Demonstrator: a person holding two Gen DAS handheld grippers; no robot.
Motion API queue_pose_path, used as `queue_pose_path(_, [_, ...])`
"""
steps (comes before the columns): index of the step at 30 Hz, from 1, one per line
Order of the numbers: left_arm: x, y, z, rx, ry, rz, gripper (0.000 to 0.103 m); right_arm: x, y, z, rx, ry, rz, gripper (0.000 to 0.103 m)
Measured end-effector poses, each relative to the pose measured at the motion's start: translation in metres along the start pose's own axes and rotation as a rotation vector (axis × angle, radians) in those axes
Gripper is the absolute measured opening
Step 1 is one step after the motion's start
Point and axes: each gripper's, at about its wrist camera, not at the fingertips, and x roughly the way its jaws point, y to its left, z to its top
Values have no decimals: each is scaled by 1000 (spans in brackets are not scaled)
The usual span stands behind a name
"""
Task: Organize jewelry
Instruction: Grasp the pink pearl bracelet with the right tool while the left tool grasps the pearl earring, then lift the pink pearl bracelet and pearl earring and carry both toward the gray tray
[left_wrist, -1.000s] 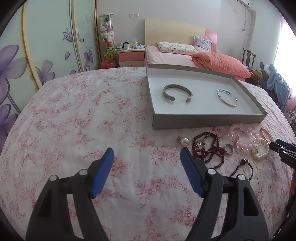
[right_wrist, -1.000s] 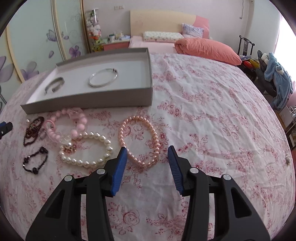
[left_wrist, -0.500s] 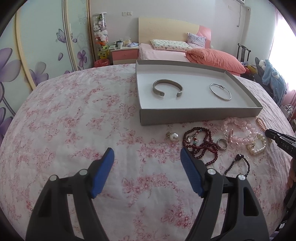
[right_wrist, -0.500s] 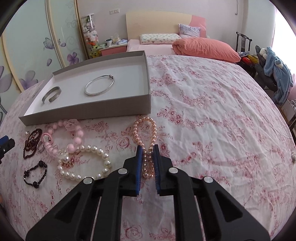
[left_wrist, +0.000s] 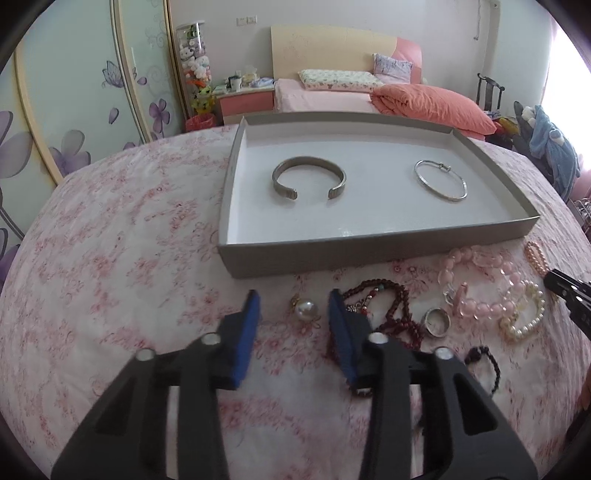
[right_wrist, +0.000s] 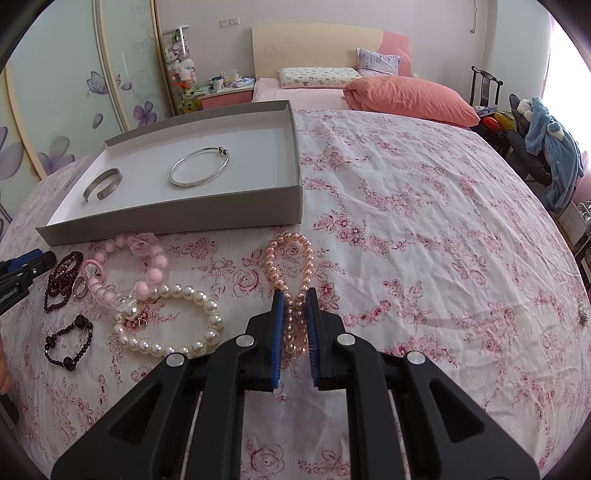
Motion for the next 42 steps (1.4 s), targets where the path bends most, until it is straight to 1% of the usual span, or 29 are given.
queue_pose_path(2, [4,-1,-1,-5,7,0,22,0,0,0,2,0,3,13])
queue_pose_path(3, [4,-1,-1,3,1,10,16,0,-1,0,3,0,4,13])
queue_pose_path(7, [4,4,-3,-4,1,20,16,0,-1,0,5,0,6,13])
queue_pose_path(13, [-2,24,-12,-9,1,46,17,0,-1,0,4,0,5,13])
queue_pose_path(15, [-4,27,-15,-4,-4,49,19,0,-1,0,5,0,6,13])
queue_pose_path(20, [-4,30,-16,-8,-9,45,19,0,-1,0,5,0,6,13])
queue_pose_path(26, [-5,33,-17,-19,-9,38,15,0,-1,0,6,0,7,13])
queue_pose_path(33, [-4,34,-16,-18,-8,39,15,-1,-1,0,-1,0,1,13])
queue_pose_path(34, [-4,34,-17,-19,-9,39,15,-1,1,0,-5,-1,-3,14])
queue_pose_path(35, [-4,34,-17,-20,-9,38,15,-1,1,0,-9,-2,-5,17])
queue_pose_path(36, [-4,34,-16,-20,-9,38,15,-1,1,0,-5,-1,2,18])
queue_pose_path(40, [-5,34,-16,-21,-9,37,15,-3,-6,5,50,-3,47,18])
queue_pose_path(42, [-5,33,-16,-20,-9,38,15,-3,-11,10,76,-9,43,18])
